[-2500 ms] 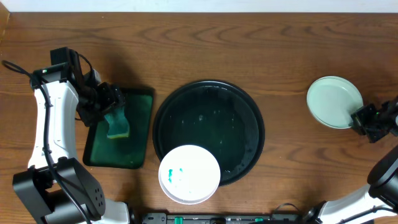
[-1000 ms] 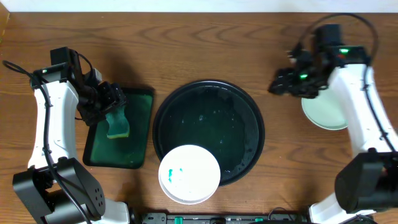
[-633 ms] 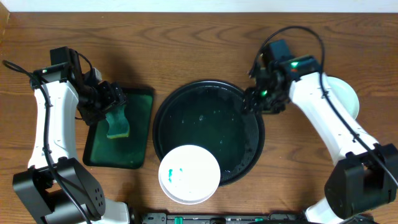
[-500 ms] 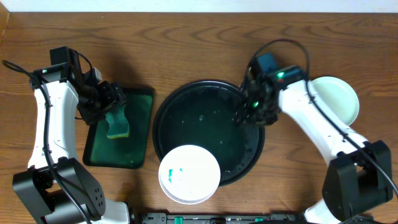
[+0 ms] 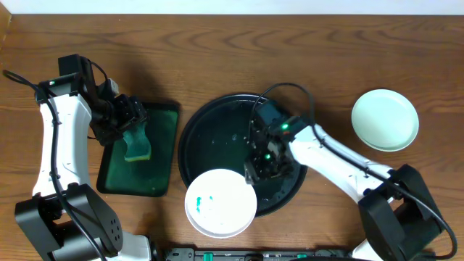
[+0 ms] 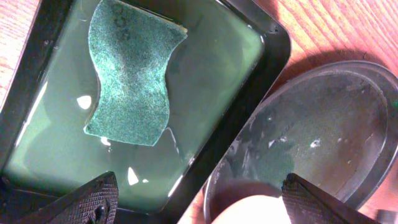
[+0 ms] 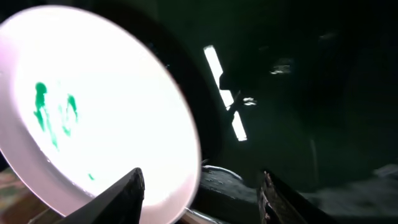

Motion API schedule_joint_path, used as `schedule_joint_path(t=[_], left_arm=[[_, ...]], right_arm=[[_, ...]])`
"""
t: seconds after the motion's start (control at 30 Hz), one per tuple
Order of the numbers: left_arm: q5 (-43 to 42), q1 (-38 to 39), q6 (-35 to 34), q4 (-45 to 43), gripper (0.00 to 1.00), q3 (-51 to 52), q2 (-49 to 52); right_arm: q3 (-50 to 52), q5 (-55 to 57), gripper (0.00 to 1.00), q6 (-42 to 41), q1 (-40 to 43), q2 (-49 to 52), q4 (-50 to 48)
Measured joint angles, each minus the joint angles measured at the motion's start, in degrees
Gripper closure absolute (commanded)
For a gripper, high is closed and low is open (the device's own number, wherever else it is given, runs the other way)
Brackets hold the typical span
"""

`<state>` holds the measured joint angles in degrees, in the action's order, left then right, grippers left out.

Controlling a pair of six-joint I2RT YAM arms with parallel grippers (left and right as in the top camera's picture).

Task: Clean dirty plates on tray and stack at the side
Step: 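Slide the white plate to the center of the black tray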

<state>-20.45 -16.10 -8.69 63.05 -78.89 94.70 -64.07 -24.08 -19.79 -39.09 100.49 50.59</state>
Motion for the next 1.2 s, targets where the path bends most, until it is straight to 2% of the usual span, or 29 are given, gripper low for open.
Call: schedule_joint_path(t=[0.07, 0.17, 0.3, 0.5, 0.6, 0.63, 0.67, 0.93, 1.2], left_arm=[[0.0, 0.0, 0.0, 0.0, 0.15, 0.0, 0.0], [0.0, 0.0, 0.0, 0.0, 0.15, 0.0, 0.0], [0.0, 0.0, 0.0, 0.04, 0.15, 0.0, 0.0], [0.0, 0.0, 0.0, 0.13, 0.15, 0.0, 0.0], [0.0, 0.0, 0.0, 0.15, 0.15, 0.0, 0.0], [0.0, 0.0, 0.0, 0.13, 0.15, 0.0, 0.0], [0.0, 0.0, 0.0, 0.13, 0.15, 0.0, 0.0], [0.0, 0.0, 0.0, 0.15, 0.16, 0.0, 0.0], [0.0, 0.0, 0.17, 0.15, 0.3, 0.0, 0.0]], right_arm=[[1.42, -0.33, 0.46, -1.44, -1.6, 0.0, -1.4], [3.19, -0.9, 0.61, -3.26, -3.21, 0.0, -3.17], [5.2, -1.99, 0.67, -5.57, -3.93, 0.0, -4.0], [7.63, -2.51, 0.68, -7.8, -5.73, 0.0, -5.22], [8.35, -2.89, 0.79, -8.81, -7.02, 0.0, -6.12], [8.5, -2.99, 0.91, -9.18, -7.3, 0.0, -6.34], [8.55, -3.06, 0.99, -9.38, -7.65, 0.0, -6.8], [8.57, -2.34, 0.99, -11.67, -8.74, -0.04, -8.26], [8.55, 1.88, 0.99, -12.09, -6.8, -0.04, -8.5]])
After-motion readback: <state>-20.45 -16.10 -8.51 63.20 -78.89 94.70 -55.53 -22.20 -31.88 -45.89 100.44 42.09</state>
